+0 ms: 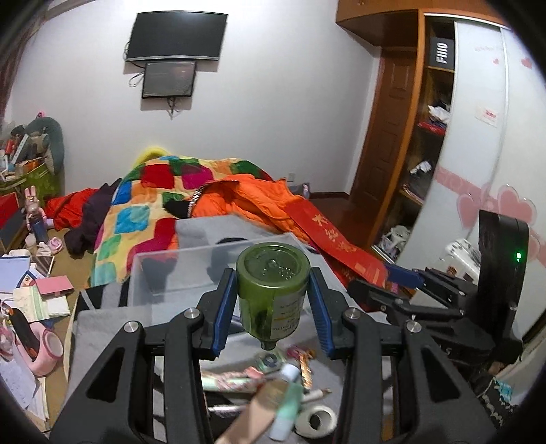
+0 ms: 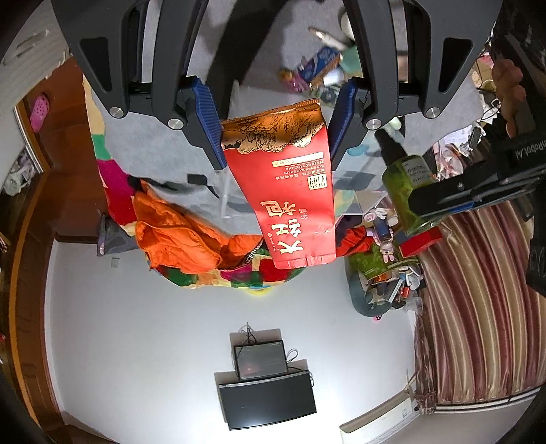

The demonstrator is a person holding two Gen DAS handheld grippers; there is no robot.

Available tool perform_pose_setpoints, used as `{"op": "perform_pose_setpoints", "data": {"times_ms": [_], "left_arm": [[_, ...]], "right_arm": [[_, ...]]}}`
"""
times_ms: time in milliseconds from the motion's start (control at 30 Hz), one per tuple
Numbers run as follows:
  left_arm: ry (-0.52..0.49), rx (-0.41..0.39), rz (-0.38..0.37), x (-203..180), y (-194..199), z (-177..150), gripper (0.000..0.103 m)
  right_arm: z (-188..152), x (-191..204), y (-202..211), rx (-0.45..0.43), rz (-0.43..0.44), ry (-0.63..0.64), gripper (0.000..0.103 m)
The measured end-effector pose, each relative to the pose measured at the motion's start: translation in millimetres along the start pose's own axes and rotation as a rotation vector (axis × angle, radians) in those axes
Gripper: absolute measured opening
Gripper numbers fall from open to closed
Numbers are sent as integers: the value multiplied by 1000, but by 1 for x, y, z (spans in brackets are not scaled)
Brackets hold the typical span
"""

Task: Organize objects
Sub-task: 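Carry the red tea bag and green bottle over the clear box with both tools, then open both tools to drop the tea bag and green bottle into the box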

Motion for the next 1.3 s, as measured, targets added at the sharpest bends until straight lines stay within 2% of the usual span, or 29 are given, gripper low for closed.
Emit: {"op": "perform_pose_setpoints", "data": {"times_ms": [267,467,633,1167,1300], "left_arm": [[22,12,90,36,-19,0,42],[4,70,170,59,-42,-17,42],[15,127,197,68,-61,-35,42],[14,196,89,42,-74,-49,42],[36,202,54,39,-69,-48,56]], "right_arm": [[1,7,-43,53,-2,20,54],[-10,7,-72,131,8,8,54],[-15,8,-82,162,-4,28,54],[-24,15,-81,188,-47,87,54],[-22,14,-72,186,-47,84,54]]}}
Point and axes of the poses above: each gripper's, at about its wrist camera, not at the fingertips, and y roughly against the way its jaws point, x to its left, z to its top, the point moved 1 cm from there along -y, roughly the way its jaws point, and after that the axes turned 13 degrees about -x, right-handed, at the moved point
